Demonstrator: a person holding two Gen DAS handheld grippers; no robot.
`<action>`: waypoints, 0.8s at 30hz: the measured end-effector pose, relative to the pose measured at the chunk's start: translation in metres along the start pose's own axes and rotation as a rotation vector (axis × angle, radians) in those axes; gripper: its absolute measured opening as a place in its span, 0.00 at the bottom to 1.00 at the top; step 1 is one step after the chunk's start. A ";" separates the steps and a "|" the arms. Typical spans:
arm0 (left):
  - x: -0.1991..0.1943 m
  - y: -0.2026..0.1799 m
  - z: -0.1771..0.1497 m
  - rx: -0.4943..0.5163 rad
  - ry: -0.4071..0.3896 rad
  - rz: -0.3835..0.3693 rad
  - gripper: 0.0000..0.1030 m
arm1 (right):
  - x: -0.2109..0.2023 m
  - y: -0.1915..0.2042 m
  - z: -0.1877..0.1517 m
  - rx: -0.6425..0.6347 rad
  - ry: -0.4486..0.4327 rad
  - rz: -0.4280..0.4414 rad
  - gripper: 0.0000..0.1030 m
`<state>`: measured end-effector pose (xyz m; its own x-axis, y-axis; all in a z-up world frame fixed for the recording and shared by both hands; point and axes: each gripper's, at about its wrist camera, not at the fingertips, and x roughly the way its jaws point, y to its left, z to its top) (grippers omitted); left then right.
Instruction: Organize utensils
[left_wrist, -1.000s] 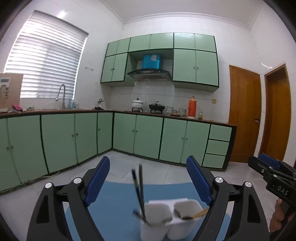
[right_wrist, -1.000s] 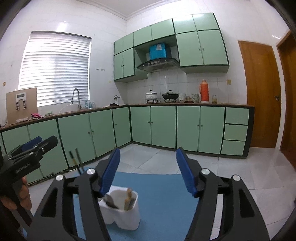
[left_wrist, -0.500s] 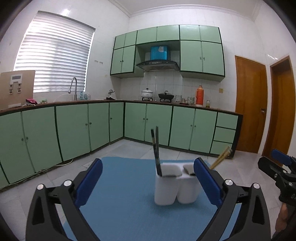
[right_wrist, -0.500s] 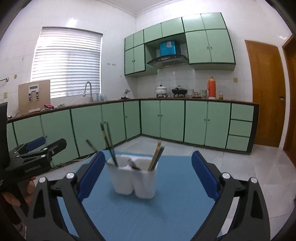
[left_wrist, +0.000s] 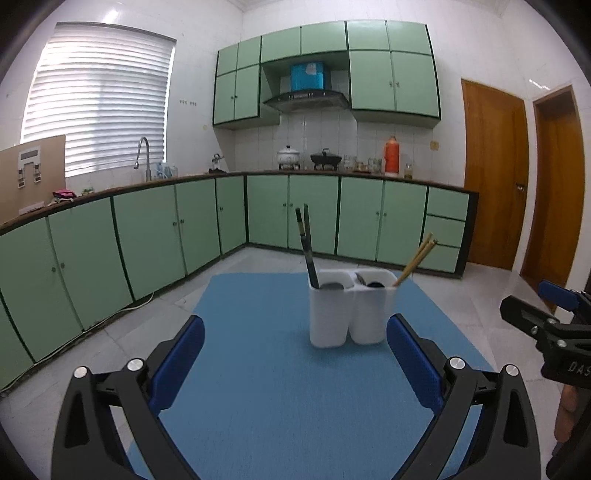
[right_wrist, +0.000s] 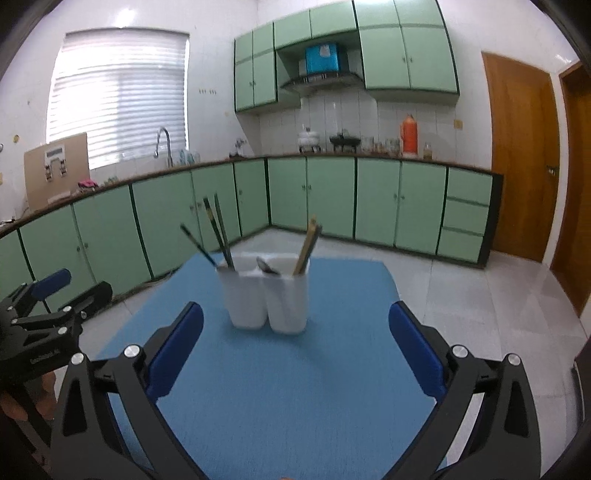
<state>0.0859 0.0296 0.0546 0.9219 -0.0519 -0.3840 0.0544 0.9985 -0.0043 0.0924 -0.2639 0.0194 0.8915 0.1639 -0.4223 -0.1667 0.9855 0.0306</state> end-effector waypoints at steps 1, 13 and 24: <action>-0.002 0.000 0.001 -0.001 0.005 -0.001 0.94 | -0.002 0.001 0.000 0.001 0.011 -0.002 0.95; -0.021 -0.006 0.009 -0.002 0.001 -0.017 0.94 | -0.023 0.004 0.012 -0.002 0.020 0.006 0.95; -0.024 -0.006 0.013 -0.005 0.005 -0.024 0.94 | -0.020 0.004 0.017 -0.001 0.029 0.007 0.95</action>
<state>0.0686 0.0250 0.0762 0.9185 -0.0753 -0.3882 0.0741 0.9971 -0.0181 0.0807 -0.2630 0.0434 0.8778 0.1694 -0.4480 -0.1731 0.9843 0.0330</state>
